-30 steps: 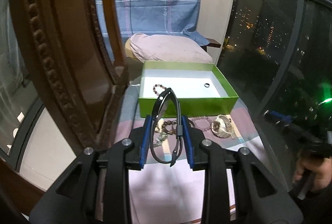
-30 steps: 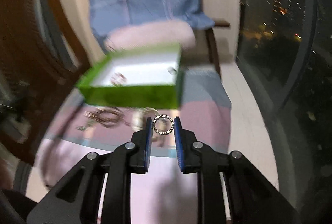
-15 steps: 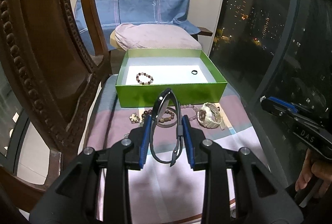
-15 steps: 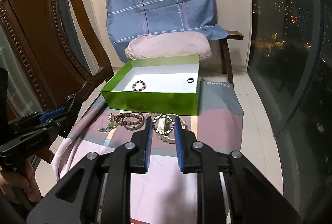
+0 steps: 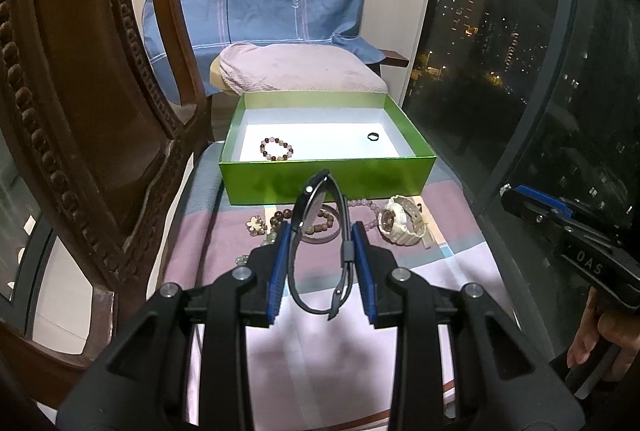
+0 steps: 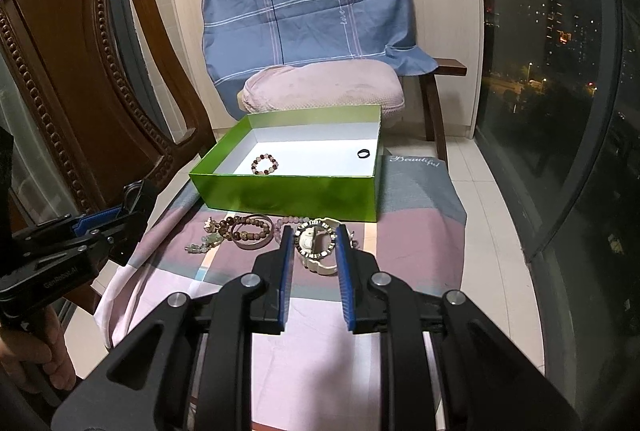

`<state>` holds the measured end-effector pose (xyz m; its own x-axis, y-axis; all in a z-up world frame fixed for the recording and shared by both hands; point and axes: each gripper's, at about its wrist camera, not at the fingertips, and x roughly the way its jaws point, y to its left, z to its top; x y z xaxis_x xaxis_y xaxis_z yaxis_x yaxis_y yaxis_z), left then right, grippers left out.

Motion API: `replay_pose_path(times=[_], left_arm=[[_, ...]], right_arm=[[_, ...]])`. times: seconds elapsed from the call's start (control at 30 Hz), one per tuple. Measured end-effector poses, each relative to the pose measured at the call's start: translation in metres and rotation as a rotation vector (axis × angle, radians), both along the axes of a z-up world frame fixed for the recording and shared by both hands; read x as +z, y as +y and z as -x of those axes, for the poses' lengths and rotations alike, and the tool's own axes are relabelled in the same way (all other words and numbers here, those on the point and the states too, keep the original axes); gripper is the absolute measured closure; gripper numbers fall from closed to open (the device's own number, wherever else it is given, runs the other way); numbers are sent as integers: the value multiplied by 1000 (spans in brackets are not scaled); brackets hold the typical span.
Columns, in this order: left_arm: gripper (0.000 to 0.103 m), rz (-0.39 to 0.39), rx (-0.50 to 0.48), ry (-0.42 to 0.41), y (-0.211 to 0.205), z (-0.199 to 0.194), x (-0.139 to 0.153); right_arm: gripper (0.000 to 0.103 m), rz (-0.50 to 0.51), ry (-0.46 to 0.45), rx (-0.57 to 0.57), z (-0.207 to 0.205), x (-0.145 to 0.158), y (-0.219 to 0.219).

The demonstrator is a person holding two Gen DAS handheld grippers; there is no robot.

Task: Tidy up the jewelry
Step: 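Carry the black watch and silver ring in both tools toward the green box, then move both tools with the watch and ring over the box interior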

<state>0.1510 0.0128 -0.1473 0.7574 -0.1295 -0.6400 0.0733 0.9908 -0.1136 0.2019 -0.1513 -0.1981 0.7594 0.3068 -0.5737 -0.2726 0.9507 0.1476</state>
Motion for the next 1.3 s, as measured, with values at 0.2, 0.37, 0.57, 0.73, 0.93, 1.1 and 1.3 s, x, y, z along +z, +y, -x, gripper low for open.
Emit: replay_pose_path(times=[0.2, 0.37, 0.57, 0.73, 0.93, 1.1, 1.3], left_arm=[[72, -1, 0, 0, 0, 1, 0], [72, -4, -2, 2, 0, 1, 0], [72, 1, -1, 3, 0, 1, 0], [71, -1, -2, 4, 0, 1, -1], [71, 3, -1, 4, 0, 0, 0], [71, 11, 17, -1, 1, -11, 3], [71, 22, 47, -28, 4, -43, 18]], right_arm=[[82, 4, 3, 1, 0, -1, 1], [82, 4, 5, 2, -1, -1, 0], [82, 4, 6, 1, -1, -1, 0], [82, 5, 6, 2, -1, -2, -1], [82, 2, 5, 5, -2, -2, 2], [82, -7, -16, 20, -8, 3, 7], [82, -13, -92, 35, -41, 26, 20]])
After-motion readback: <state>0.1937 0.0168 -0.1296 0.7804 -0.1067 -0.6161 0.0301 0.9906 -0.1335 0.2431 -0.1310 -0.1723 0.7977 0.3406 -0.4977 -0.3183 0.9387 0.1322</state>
